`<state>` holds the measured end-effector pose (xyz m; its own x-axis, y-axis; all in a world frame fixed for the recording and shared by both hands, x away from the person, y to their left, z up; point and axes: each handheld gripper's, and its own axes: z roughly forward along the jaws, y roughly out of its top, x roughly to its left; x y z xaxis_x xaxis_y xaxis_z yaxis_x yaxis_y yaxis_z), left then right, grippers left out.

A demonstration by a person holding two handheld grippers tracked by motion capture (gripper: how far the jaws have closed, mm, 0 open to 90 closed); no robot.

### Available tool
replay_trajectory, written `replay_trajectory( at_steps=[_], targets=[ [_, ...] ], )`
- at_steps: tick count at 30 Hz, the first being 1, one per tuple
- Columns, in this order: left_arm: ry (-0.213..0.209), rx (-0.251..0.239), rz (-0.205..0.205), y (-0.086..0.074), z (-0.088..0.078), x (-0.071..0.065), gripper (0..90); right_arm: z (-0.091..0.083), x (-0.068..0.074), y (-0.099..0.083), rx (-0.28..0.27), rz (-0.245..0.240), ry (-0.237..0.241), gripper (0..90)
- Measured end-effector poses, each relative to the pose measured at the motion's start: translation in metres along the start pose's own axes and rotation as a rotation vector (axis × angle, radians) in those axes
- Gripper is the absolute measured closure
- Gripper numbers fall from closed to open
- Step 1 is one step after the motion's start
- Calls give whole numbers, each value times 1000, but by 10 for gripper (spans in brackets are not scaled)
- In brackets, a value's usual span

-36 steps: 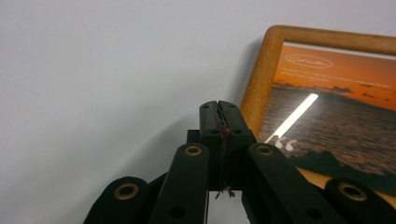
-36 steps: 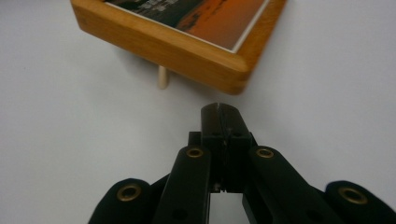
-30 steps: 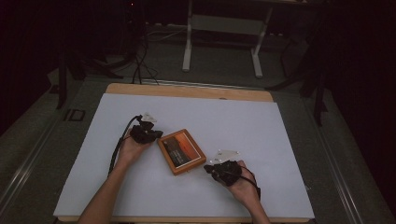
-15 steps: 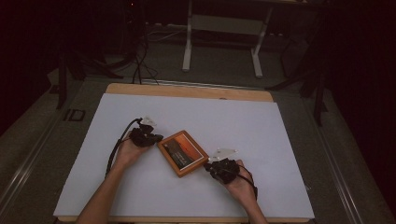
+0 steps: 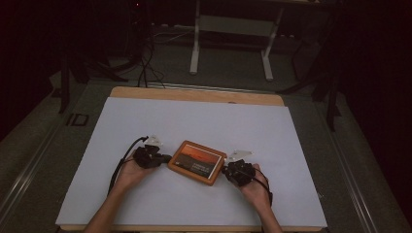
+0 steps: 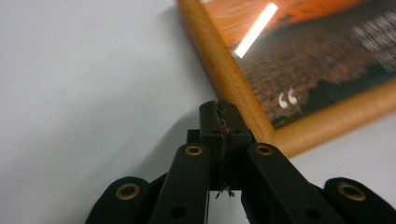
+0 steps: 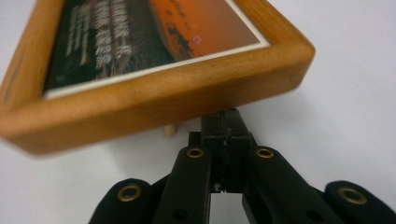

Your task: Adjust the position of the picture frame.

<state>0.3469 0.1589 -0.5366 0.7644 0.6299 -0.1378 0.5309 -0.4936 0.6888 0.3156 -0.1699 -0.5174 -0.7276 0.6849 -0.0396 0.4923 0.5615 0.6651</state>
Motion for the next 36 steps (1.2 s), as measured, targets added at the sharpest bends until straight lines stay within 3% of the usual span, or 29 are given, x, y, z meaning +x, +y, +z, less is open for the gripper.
replay_trajectory(
  at_steps=[7,10,13,17,24,28,31,32,35,36],
  targets=[
    [-64,35,52,-4,1,-32,900,-3,-22,-4,0,55,-55,900],
    [-98,54,104,-2,6,-52,900,-5,-35,-8,-9,84,-70,900],
    [-100,61,125,0,7,-56,899,-7,-39,-10,-8,91,-65,900],
    [-85,37,107,5,3,-49,897,-17,-40,-11,-13,75,-57,898],
    [14,-42,85,41,-6,-23,896,-37,-30,-19,-2,45,-23,896],
    [39,-47,89,63,7,-13,896,-42,-20,-23,21,16,-16,897],
    [42,-45,93,70,17,-8,896,-43,-18,-25,37,3,-14,897],
    [45,-48,76,75,26,-4,896,-44,-17,-27,45,3,-5,897],
    [42,-36,68,78,39,-1,897,-46,-14,-33,73,-7,50,896],
    [40,-12,77,79,47,0,896,-48,-11,-35,68,8,93,893]
  ],
)
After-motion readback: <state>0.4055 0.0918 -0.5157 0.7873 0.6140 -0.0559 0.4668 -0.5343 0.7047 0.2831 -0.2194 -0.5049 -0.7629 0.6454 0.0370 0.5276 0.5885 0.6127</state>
